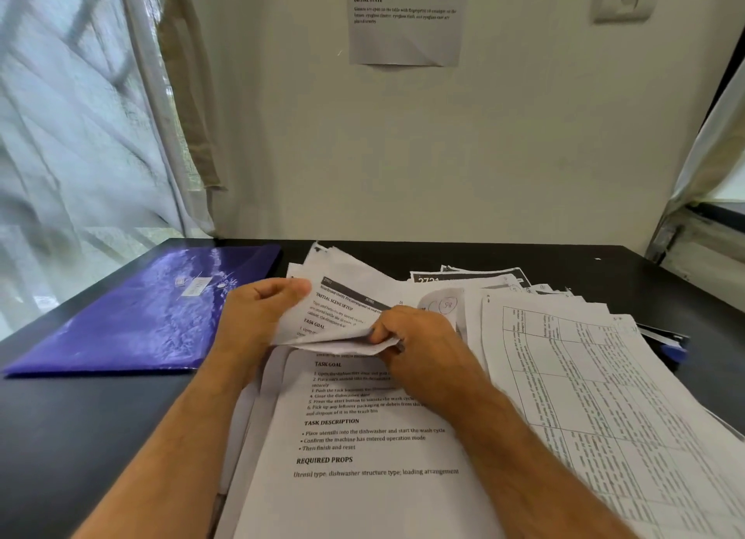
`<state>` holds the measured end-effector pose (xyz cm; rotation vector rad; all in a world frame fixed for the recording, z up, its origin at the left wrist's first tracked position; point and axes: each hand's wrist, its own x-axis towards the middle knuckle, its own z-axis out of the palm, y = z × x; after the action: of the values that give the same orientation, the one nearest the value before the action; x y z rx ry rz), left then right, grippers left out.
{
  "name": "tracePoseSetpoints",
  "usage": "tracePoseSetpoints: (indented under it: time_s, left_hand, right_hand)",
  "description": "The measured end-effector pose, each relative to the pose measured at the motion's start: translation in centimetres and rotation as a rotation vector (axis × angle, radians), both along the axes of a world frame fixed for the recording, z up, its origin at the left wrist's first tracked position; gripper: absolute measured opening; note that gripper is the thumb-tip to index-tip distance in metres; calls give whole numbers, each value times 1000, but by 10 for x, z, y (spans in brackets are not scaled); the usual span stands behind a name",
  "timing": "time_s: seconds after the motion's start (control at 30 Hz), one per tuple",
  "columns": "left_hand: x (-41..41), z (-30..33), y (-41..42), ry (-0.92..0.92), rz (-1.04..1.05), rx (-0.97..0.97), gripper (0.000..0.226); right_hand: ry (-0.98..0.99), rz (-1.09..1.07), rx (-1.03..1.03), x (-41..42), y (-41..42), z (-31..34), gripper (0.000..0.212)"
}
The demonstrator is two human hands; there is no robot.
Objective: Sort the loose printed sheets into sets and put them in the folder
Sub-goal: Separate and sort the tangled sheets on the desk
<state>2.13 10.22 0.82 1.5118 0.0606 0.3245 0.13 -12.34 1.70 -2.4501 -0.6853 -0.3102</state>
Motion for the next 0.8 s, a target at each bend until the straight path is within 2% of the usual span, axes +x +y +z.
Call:
tracePoseSetpoints:
  time_s: [0.07, 0.17, 0.3, 0.5, 0.57, 0.73, 0.8]
  left_hand:
    - [8, -7, 5, -4, 109, 123, 17]
    - [15, -14, 11, 0, 222, 206, 27]
    - [16, -13, 16, -27, 337, 189, 33]
    - [12, -9, 12, -48, 377, 130, 44]
    - [12, -9, 12, -42, 391, 128, 38]
    - [9, -5, 7, -83, 434, 175, 4]
    - [7, -3, 6, -110, 461, 217, 8]
  right_hand:
    - [2, 18, 0, -2, 0, -1, 4]
    - [-25, 42, -13, -1, 0, -4, 7]
    - [-127, 66, 13, 2, -2, -10, 15]
    - [-198, 88, 87, 2, -2, -12, 18]
    - [-183, 79, 85, 1, -2, -12, 19]
    - [-113, 48, 90, -1, -1, -8, 12]
    - [-84, 41, 83, -1, 0, -6, 6]
